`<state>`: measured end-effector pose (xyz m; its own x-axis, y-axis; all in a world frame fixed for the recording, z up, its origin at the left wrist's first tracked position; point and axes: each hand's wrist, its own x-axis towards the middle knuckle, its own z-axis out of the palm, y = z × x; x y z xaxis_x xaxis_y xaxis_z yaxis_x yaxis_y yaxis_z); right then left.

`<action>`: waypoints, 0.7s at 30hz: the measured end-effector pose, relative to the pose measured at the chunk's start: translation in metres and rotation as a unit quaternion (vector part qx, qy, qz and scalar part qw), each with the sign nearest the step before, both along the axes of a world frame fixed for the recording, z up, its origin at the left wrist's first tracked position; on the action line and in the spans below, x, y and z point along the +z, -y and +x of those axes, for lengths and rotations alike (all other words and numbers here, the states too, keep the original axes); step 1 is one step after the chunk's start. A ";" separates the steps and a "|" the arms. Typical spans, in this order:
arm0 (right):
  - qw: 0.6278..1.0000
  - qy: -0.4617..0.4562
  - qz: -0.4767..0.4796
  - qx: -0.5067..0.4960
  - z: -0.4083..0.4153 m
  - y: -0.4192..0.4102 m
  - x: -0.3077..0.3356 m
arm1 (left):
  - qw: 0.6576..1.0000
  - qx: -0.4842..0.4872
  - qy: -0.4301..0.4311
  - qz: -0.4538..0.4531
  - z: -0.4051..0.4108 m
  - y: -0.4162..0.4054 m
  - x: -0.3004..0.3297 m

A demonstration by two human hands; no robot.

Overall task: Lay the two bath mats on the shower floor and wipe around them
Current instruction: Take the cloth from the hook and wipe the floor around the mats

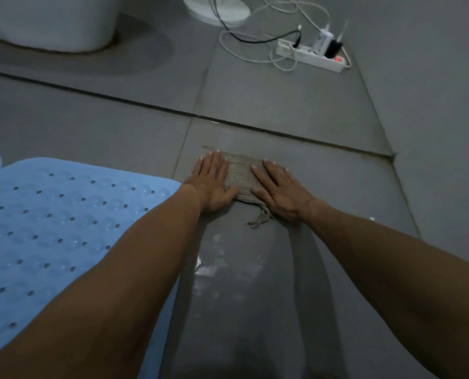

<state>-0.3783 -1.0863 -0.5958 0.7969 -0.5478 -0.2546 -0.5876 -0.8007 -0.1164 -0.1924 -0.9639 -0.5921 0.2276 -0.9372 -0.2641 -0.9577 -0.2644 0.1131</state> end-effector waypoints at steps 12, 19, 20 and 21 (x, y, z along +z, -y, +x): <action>0.997 -0.023 0.015 -0.067 -0.059 -0.087 0.000 | 0.996 -0.084 0.001 0.003 -0.040 -0.060 -0.006; 0.998 -0.027 0.026 -0.058 -0.081 -0.127 0.001 | 0.997 -0.081 -0.012 0.010 -0.071 -0.115 0.001; 0.998 -0.028 0.025 -0.053 -0.085 -0.133 0.000 | 0.996 -0.083 -0.010 0.015 -0.074 -0.123 0.002; 0.998 -0.029 0.025 -0.049 -0.089 -0.139 0.000 | 0.996 -0.087 -0.006 0.018 -0.077 -0.131 0.002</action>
